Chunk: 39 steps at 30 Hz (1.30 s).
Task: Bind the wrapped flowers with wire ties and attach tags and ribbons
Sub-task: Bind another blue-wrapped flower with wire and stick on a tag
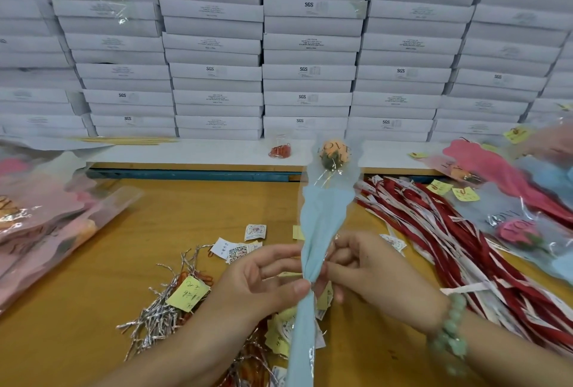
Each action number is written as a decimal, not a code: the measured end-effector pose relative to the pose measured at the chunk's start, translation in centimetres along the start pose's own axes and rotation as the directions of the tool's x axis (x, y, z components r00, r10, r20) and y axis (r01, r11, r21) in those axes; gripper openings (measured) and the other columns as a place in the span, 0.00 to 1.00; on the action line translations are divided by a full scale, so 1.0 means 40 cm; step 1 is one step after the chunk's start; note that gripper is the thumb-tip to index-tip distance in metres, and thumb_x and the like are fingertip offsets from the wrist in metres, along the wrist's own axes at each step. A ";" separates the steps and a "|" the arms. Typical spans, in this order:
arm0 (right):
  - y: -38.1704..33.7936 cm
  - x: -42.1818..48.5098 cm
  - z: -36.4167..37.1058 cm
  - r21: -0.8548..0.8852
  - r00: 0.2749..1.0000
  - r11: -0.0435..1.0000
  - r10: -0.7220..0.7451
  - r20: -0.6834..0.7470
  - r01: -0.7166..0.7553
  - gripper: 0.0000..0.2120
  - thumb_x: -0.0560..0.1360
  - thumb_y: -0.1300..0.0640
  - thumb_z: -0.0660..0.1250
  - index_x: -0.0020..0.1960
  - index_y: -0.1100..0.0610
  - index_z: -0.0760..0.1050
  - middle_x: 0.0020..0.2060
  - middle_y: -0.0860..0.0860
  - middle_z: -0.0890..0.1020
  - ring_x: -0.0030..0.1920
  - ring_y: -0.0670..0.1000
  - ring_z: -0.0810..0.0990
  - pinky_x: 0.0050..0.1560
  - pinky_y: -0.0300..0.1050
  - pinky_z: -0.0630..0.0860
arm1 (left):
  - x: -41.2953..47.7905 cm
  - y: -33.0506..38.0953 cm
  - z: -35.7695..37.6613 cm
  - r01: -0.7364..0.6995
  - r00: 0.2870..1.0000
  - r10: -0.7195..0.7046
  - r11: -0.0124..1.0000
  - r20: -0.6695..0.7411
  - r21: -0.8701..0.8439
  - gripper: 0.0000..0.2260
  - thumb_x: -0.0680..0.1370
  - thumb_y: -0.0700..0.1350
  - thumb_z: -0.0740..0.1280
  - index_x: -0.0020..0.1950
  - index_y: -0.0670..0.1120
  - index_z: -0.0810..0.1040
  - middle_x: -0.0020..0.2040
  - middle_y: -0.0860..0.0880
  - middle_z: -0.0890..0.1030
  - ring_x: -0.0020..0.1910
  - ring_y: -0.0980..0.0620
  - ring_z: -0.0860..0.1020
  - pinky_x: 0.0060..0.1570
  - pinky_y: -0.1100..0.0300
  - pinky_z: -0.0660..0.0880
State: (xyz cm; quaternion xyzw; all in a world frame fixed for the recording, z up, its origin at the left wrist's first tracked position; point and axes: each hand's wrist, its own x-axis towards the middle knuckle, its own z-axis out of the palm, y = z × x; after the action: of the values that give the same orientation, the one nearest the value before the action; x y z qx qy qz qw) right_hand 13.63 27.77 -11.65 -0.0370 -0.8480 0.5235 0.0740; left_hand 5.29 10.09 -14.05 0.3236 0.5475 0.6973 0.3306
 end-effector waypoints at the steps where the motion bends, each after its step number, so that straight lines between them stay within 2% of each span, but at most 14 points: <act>1: 0.002 0.001 0.000 0.036 1.000 0.999 0.005 -0.011 -0.004 0.04 0.77 0.64 0.68 0.48 0.64 0.80 0.34 0.53 0.85 0.25 0.42 0.77 0.30 0.28 0.70 | -0.001 0.001 0.002 0.001 1.000 -0.001 1.000 0.007 -0.001 0.19 0.68 0.47 0.78 0.57 0.51 0.82 0.55 0.44 0.84 0.52 0.46 0.83 0.48 0.61 0.79; 5: -0.001 0.002 -0.007 0.193 0.995 0.976 0.101 0.026 -0.104 0.07 0.78 0.66 0.65 0.52 0.65 0.81 0.35 0.48 0.84 0.30 0.41 0.77 0.28 0.31 0.69 | 0.002 0.006 0.000 -0.014 0.999 0.016 0.999 -0.043 0.051 0.20 0.65 0.48 0.79 0.56 0.52 0.83 0.53 0.43 0.85 0.54 0.44 0.83 0.51 0.61 0.78; 7: -0.008 0.009 -0.013 0.274 0.983 0.944 0.173 0.068 -0.185 0.13 0.78 0.68 0.60 0.56 0.62 0.81 0.47 0.53 0.85 0.45 0.48 0.82 0.41 0.41 0.77 | 0.002 0.007 -0.003 -0.011 0.998 0.015 0.998 -0.063 0.064 0.19 0.65 0.47 0.79 0.55 0.52 0.83 0.51 0.43 0.85 0.52 0.45 0.83 0.51 0.61 0.78; 9: -0.015 0.013 -0.014 0.422 0.967 0.870 0.223 0.123 -0.254 0.17 0.76 0.69 0.58 0.62 0.65 0.77 0.58 0.61 0.81 0.59 0.56 0.79 0.64 0.53 0.73 | 0.000 0.010 -0.001 -0.003 0.998 0.009 0.995 -0.059 0.097 0.17 0.66 0.44 0.78 0.53 0.53 0.84 0.50 0.44 0.86 0.50 0.47 0.84 0.49 0.64 0.78; 12: -0.009 0.019 -0.010 0.549 0.972 0.802 0.204 0.119 -0.236 0.24 0.73 0.57 0.70 0.65 0.68 0.73 0.59 0.64 0.79 0.62 0.63 0.77 0.70 0.60 0.67 | -0.003 0.017 0.004 0.003 0.999 0.005 0.982 -0.045 0.191 0.15 0.66 0.45 0.78 0.52 0.54 0.84 0.48 0.46 0.85 0.49 0.50 0.83 0.49 0.65 0.77; 15: 0.009 0.023 -0.015 0.552 0.979 0.811 0.193 0.061 -0.195 0.22 0.68 0.54 0.72 0.59 0.64 0.77 0.52 0.58 0.85 0.55 0.56 0.82 0.67 0.57 0.72 | -0.007 0.035 0.004 0.004 1.000 0.004 0.935 -0.022 0.354 0.11 0.69 0.56 0.76 0.48 0.52 0.84 0.45 0.49 0.85 0.45 0.54 0.83 0.46 0.66 0.76; 18: 0.028 0.031 -0.031 0.560 0.977 0.803 0.202 0.068 -0.205 0.19 0.68 0.54 0.71 0.56 0.61 0.76 0.49 0.56 0.86 0.47 0.50 0.84 0.57 0.48 0.76 | -0.009 0.061 -0.006 0.027 1.000 -0.017 0.876 -0.025 0.481 0.18 0.74 0.63 0.64 0.42 0.50 0.83 0.37 0.49 0.84 0.37 0.58 0.81 0.39 0.65 0.75; 22: 0.023 0.041 -0.054 0.513 0.975 0.829 0.188 0.119 -0.223 0.16 0.73 0.58 0.69 0.59 0.63 0.75 0.48 0.56 0.86 0.40 0.46 0.84 0.35 0.35 0.78 | -0.008 0.096 -0.031 0.005 0.998 0.040 0.757 -0.055 0.653 0.13 0.74 0.60 0.63 0.41 0.54 0.81 0.27 0.54 0.76 0.26 0.61 0.72 0.29 0.69 0.69; 26: 0.016 0.061 -0.057 0.326 0.968 0.911 0.241 0.076 -0.253 0.18 0.73 0.58 0.71 0.61 0.61 0.75 0.41 0.51 0.86 0.32 0.44 0.78 0.29 0.34 0.72 | -0.005 0.131 -0.058 -0.037 0.988 0.135 0.688 -0.078 0.724 0.08 0.76 0.53 0.65 0.41 0.55 0.81 0.25 0.54 0.70 0.25 0.57 0.65 0.26 0.68 0.63; 28: 0.017 0.068 -0.053 0.282 0.961 0.919 0.266 0.078 -0.277 0.14 0.74 0.60 0.71 0.59 0.59 0.75 0.34 0.47 0.85 0.28 0.41 0.77 0.26 0.32 0.70 | -0.004 0.151 -0.068 -0.065 0.969 0.219 0.670 -0.113 0.740 0.08 0.75 0.53 0.65 0.41 0.54 0.81 0.25 0.53 0.69 0.26 0.54 0.66 0.27 0.65 0.67; 32: 0.021 0.073 -0.038 0.192 0.958 0.939 0.275 0.082 -0.286 0.13 0.72 0.58 0.73 0.55 0.56 0.76 0.37 0.49 0.86 0.25 0.43 0.73 0.22 0.34 0.64 | -0.002 0.199 -0.087 -0.149 0.908 0.381 0.685 -0.176 0.713 0.09 0.77 0.46 0.66 0.38 0.51 0.81 0.25 0.49 0.66 0.26 0.55 0.64 0.25 0.69 0.62; 35: 0.020 0.072 -0.030 0.046 0.954 0.955 0.290 0.076 -0.293 0.23 0.68 0.47 0.74 0.58 0.56 0.75 0.44 0.55 0.86 0.27 0.49 0.66 0.24 0.38 0.58 | -0.002 0.222 -0.101 -0.223 0.873 0.436 0.755 -0.218 0.616 0.09 0.76 0.43 0.71 0.35 0.46 0.81 0.26 0.46 0.67 0.26 0.54 0.64 0.25 0.68 0.64; 37: 0.012 0.070 -0.036 -0.063 0.948 0.949 0.314 0.051 -0.310 0.27 0.69 0.42 0.71 0.60 0.58 0.73 0.43 0.53 0.87 0.29 0.52 0.71 0.24 0.38 0.59 | -0.001 0.226 -0.107 -0.270 0.862 0.449 0.798 -0.234 0.539 0.08 0.74 0.44 0.68 0.35 0.45 0.81 0.24 0.50 0.67 0.26 0.53 0.64 0.24 0.66 0.65; 39: -0.003 0.061 -0.053 -0.200 0.957 0.939 0.291 0.024 -0.280 0.22 0.74 0.40 0.66 0.57 0.57 0.75 0.39 0.49 0.86 0.31 0.48 0.80 0.23 0.36 0.65 | 0.003 0.224 -0.110 -0.302 0.855 0.460 0.818 -0.241 0.490 0.10 0.77 0.40 0.67 0.36 0.44 0.81 0.24 0.50 0.67 0.26 0.53 0.65 0.25 0.65 0.66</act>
State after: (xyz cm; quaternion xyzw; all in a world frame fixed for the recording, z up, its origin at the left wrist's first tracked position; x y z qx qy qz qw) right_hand 11.56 29.91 -10.40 -0.1527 -0.8825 0.4439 -0.0292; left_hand 0.69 6.13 -6.12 0.3646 0.6611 0.6558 -0.0012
